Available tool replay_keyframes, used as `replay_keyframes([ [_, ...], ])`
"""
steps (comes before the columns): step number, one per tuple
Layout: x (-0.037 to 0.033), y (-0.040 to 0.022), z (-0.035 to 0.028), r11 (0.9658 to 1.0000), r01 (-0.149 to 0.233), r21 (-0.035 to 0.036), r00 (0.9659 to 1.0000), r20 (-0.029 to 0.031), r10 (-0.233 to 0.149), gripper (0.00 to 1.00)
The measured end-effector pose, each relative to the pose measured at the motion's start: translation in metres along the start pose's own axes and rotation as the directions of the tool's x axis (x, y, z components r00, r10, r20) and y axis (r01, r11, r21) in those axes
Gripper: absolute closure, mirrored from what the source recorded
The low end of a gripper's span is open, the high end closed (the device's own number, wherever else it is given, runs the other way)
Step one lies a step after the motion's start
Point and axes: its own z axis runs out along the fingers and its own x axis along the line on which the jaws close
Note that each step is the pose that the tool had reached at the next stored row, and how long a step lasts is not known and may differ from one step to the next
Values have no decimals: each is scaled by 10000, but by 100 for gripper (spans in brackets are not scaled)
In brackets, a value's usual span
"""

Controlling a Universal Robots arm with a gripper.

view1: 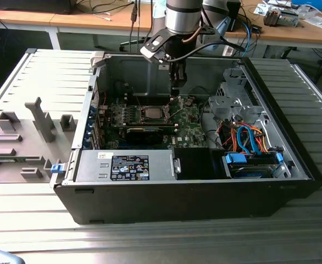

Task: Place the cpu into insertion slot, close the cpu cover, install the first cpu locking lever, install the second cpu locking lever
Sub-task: 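Close the cpu cover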

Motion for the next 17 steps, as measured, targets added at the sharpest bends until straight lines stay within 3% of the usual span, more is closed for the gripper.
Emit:
replay_keyframes([
  [7, -2, 75, 33, 10000, 0, 2, 10000, 0, 0, 89],
  [11, -6, 253, 104, 10000, 0, 8, 10000, 0, 0, 89],
  [17, -7, 315, 129, 10000, 0, 11, 10000, 0, 0, 89],
])
